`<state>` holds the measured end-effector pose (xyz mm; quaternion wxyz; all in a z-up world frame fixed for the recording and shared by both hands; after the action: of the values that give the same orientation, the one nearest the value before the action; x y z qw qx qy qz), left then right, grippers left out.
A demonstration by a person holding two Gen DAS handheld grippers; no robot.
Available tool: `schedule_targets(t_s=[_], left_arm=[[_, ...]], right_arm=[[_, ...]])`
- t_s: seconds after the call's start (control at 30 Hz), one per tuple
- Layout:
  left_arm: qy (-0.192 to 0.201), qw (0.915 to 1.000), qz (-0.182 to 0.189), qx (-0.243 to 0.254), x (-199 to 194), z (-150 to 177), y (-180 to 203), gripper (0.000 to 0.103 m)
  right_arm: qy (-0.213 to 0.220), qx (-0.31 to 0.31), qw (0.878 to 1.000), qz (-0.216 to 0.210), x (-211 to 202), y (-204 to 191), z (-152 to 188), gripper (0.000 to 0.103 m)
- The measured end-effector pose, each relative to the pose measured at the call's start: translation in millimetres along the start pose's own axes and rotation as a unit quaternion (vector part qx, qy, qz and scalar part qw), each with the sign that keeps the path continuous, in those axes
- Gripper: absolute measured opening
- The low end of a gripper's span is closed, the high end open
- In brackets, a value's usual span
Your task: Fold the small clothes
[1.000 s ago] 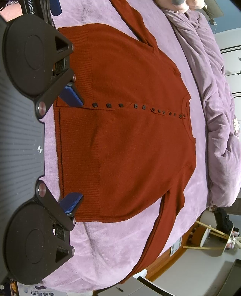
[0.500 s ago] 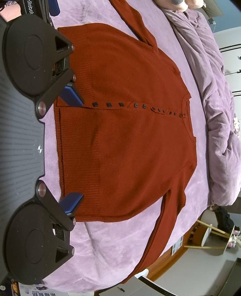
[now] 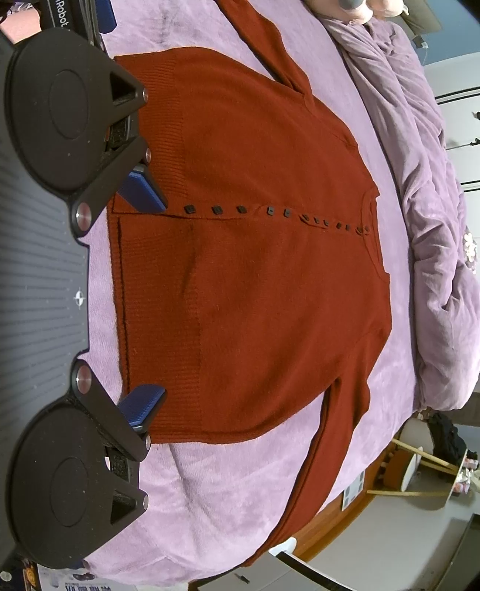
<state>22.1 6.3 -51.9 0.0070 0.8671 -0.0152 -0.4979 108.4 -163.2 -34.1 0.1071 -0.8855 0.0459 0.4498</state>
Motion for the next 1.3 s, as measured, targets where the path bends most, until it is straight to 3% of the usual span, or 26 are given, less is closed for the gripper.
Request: schedule_targets(t_s=[1.3], left_arm=[[-0.004, 1.0, 0.004, -0.003, 1.2, 2.8, 0.1, 0.103]], right_arm=[[0.008, 0.014, 1.0, 0.0, -3.3, 4.8, 1.1, 0.099]])
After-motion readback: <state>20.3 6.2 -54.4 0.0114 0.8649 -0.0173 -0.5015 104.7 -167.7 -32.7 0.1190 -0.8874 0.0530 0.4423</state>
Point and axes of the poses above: each gripper's, at about its wrist camera, not at the fingertips, and x roughly the way its jaws point, y to its right, z to its underside, the point moved 5 cm from there along x, roughly the way its jaws point, and after that the axes turned 14 degrees about x, right-handed, at the moved point
